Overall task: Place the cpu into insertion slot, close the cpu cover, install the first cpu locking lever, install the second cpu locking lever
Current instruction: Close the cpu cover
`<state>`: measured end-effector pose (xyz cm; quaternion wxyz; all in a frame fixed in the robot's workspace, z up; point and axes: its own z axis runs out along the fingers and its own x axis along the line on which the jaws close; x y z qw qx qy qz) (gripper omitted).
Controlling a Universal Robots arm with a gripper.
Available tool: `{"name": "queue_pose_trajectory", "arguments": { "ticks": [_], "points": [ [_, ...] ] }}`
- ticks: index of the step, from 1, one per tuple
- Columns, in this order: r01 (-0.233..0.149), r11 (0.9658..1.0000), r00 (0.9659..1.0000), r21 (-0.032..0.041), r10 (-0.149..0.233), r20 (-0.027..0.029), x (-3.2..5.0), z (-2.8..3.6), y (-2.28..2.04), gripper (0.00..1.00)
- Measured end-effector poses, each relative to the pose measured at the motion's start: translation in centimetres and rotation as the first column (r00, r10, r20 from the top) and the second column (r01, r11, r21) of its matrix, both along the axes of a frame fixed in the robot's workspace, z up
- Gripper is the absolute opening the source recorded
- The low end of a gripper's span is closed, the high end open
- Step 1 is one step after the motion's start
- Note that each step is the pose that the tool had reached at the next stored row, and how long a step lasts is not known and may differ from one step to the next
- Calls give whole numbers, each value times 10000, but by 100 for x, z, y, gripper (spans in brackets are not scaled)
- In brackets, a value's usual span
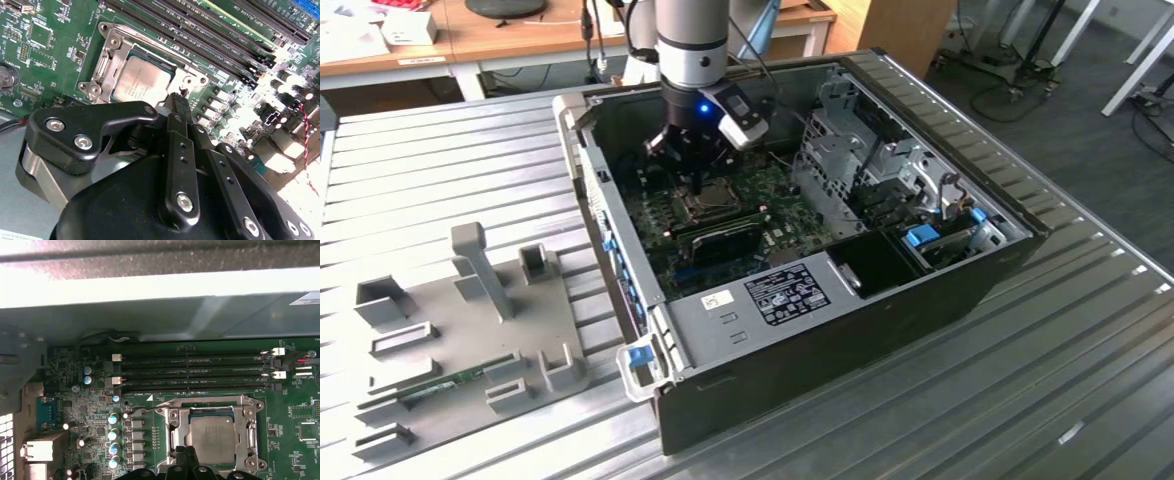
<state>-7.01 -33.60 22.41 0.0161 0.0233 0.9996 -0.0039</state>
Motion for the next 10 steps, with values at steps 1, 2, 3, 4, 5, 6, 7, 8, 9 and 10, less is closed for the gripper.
{"name": "queue_pose_trajectory", "arguments": {
  "ticks": [1,2,3,4,5,6,7,8,9,10],
  "points": [
    [-1,10000,10000,0,1,3,0,0,0,10],
    [-2,10000,10000,0,2,3,1,0,0,10],
    [-2,10000,10000,-2,2,2,4,1,0,10],
    [-1,10000,10000,-3,1,2,12,1,0,10],
    [0,10000,10000,-3,0,1,22,1,0,10],
    [1,10000,10000,-1,-1,2,36,1,0,10],
    [0,10000,10000,-1,0,3,50,1,0,10],
    [0,10000,10000,-2,0,2,66,1,0,10],
    [-2,10000,10000,-1,2,3,82,1,0,10],
    [-1,10000,10000,-1,1,3,98,1,0,10]
  ]
}}
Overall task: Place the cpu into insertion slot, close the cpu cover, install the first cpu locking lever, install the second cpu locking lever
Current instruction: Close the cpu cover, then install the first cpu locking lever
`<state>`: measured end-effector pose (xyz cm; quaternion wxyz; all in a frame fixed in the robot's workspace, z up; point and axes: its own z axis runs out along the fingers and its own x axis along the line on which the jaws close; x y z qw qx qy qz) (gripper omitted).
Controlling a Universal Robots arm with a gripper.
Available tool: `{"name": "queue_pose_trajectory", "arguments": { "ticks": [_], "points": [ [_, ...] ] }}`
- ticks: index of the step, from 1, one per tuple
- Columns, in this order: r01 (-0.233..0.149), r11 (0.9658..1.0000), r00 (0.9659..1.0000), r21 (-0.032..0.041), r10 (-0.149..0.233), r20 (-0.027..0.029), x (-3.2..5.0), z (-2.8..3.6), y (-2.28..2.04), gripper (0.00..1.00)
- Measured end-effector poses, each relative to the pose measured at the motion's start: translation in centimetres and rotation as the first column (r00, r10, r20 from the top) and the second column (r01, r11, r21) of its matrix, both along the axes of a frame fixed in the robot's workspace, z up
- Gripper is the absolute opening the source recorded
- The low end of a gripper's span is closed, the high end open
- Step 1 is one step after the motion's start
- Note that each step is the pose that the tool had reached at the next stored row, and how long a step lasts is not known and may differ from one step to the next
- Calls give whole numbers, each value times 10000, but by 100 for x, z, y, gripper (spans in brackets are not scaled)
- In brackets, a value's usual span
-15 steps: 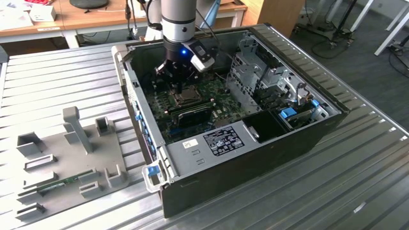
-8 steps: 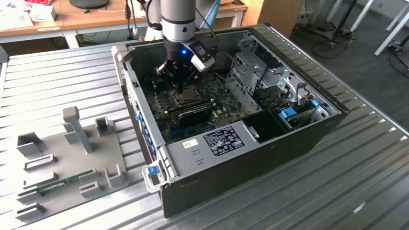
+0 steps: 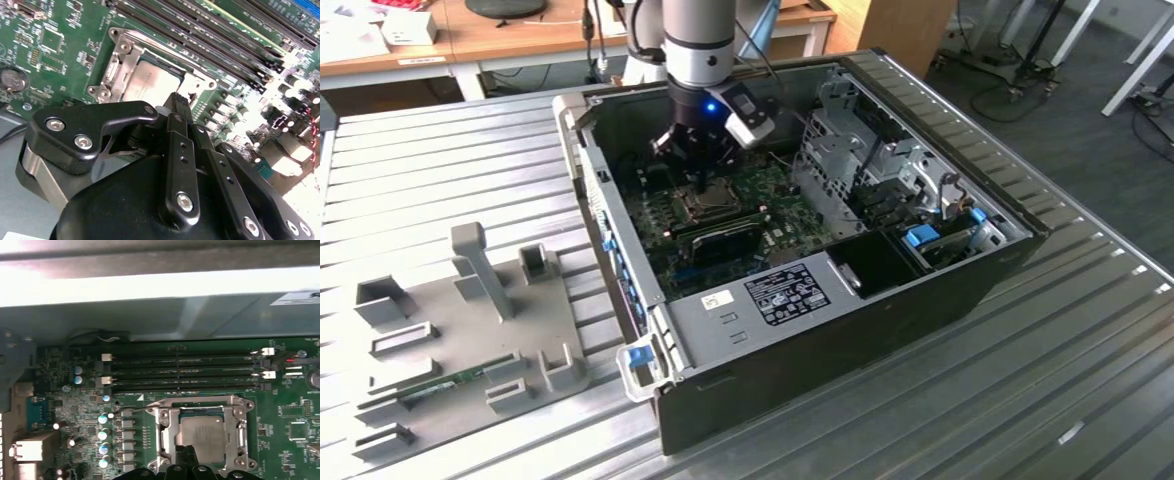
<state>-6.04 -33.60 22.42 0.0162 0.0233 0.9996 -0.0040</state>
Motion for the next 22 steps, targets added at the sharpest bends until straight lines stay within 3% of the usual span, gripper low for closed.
{"name": "queue_pose_trajectory", "arguments": {
  "ticks": [10,22],
  "points": [
    [0,10000,10000,1,0,0,150,0,0,10],
    [0,10000,10000,0,0,0,164,0,0,10]
  ]
}}
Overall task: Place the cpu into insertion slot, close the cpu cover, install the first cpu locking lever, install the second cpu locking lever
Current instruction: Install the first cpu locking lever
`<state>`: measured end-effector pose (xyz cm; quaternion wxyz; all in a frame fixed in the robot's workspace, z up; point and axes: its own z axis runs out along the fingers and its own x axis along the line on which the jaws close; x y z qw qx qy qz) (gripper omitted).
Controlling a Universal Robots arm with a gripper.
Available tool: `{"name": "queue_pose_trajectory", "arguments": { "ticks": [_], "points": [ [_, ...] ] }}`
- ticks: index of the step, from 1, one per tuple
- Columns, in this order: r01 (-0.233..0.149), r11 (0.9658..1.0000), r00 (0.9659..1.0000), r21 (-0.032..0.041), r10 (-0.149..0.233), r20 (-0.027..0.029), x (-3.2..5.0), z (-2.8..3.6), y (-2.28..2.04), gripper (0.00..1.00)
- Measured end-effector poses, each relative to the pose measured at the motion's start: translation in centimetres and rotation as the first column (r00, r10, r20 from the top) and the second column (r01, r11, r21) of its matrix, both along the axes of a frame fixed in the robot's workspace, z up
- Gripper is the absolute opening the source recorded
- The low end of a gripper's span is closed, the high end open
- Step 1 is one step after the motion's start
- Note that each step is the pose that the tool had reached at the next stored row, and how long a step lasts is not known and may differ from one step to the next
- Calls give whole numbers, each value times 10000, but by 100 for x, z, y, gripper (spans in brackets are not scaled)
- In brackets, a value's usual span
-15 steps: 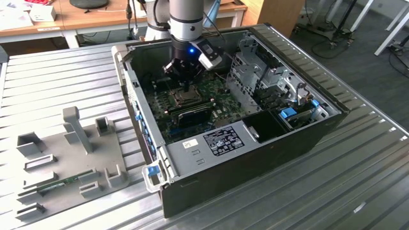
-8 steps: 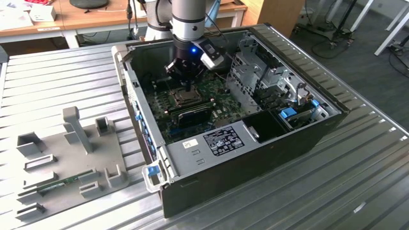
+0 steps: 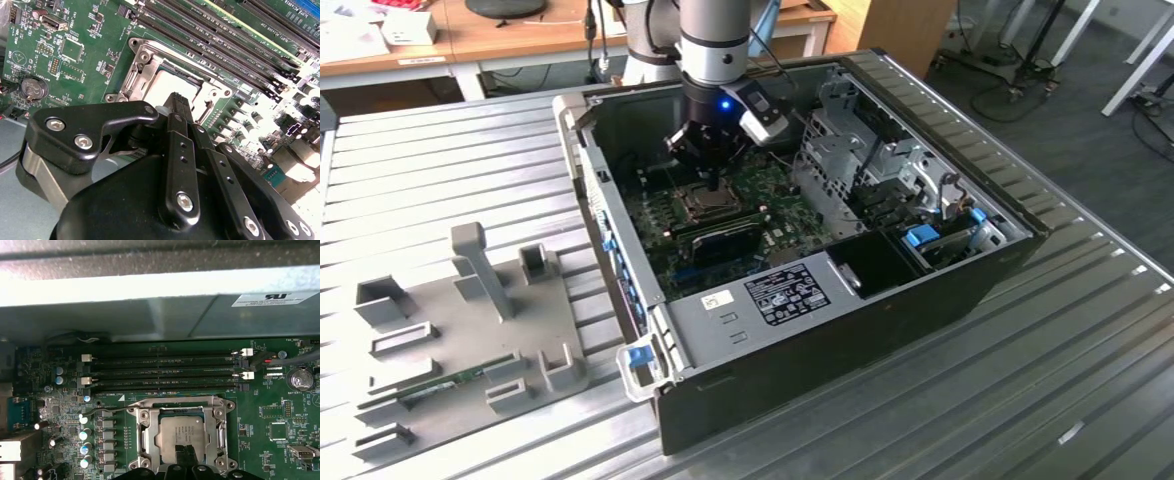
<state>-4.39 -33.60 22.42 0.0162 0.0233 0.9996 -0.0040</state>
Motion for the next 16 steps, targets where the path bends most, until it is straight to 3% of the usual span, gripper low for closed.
{"name": "queue_pose_trajectory", "arguments": {
  "ticks": [9,16],
  "points": [
    [0,10000,10000,-1,0,0,0,15,0,10],
    [0,10000,10000,0,0,0,0,121,0,10]
  ]
}}
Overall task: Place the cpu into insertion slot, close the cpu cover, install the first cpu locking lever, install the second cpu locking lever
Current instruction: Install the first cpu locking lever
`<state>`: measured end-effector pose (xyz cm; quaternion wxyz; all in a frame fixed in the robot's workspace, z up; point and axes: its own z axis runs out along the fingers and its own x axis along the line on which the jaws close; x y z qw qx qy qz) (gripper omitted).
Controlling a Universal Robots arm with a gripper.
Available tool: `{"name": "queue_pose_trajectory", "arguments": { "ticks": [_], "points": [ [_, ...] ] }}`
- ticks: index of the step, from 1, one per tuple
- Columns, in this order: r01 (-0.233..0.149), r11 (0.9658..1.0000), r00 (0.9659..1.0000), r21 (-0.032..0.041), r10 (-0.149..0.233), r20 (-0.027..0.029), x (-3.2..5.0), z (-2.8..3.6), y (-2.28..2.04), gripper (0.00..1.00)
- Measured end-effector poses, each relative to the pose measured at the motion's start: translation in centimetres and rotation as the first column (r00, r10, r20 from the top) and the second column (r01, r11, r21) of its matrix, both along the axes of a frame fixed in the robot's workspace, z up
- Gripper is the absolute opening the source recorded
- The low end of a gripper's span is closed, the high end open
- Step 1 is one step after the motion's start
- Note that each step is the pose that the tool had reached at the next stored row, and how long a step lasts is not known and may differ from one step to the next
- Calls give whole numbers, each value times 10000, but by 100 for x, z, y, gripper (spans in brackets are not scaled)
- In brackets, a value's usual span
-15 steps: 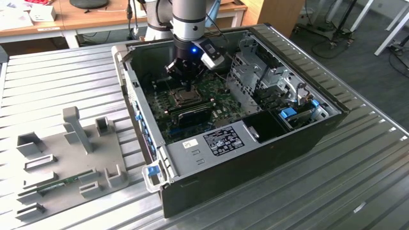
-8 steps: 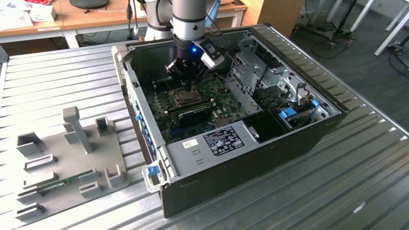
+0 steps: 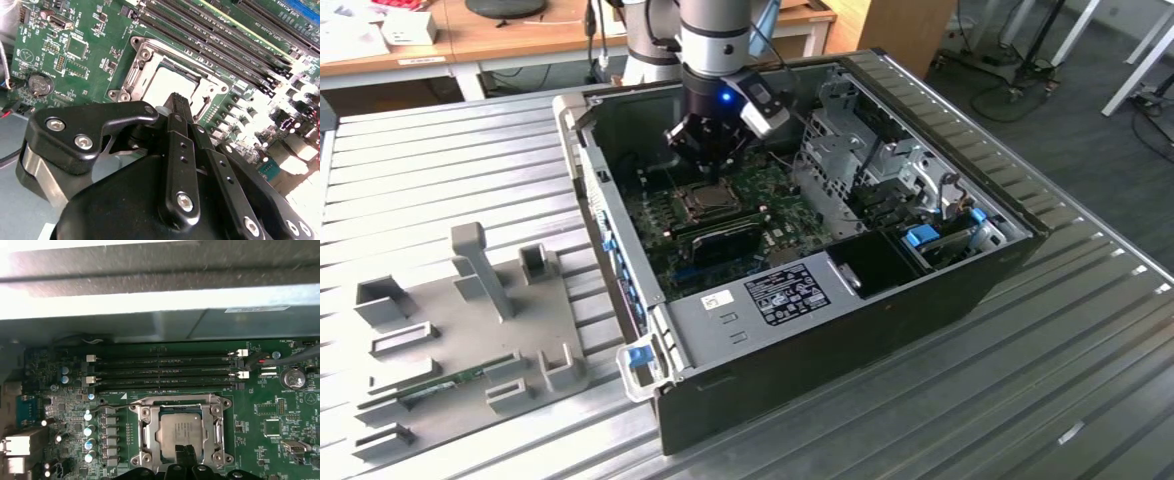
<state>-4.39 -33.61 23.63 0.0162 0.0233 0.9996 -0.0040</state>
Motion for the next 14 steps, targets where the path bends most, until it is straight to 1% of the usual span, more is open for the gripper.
{"name": "queue_pose_trajectory", "arguments": {
  "ticks": [8,14],
  "points": [
    [0,10000,10000,0,0,0,0,74,0,10],
    [0,10000,10000,0,0,0,0,76,0,10]
  ]
}}
